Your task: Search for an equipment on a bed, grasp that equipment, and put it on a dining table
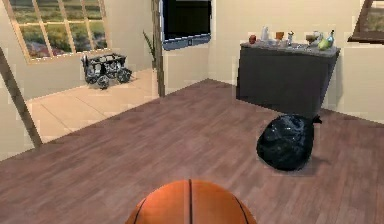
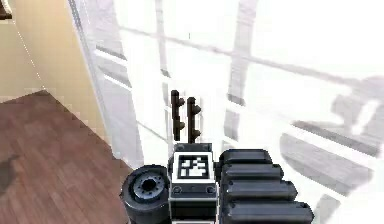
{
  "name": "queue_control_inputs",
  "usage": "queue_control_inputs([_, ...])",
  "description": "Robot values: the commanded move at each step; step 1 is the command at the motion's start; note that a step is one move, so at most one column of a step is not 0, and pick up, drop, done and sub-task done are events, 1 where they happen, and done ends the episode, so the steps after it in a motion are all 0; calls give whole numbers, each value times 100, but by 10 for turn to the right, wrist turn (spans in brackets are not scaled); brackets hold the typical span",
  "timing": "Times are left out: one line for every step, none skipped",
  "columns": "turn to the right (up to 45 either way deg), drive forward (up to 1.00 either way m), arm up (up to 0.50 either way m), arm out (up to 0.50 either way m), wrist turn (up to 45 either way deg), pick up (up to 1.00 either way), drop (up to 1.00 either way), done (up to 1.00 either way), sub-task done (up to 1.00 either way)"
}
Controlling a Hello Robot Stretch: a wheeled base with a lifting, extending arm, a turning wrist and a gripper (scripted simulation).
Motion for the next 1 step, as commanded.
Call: queue_control_inputs([-300, 0, 0, 0, 0, 0, 0, 0, 0])
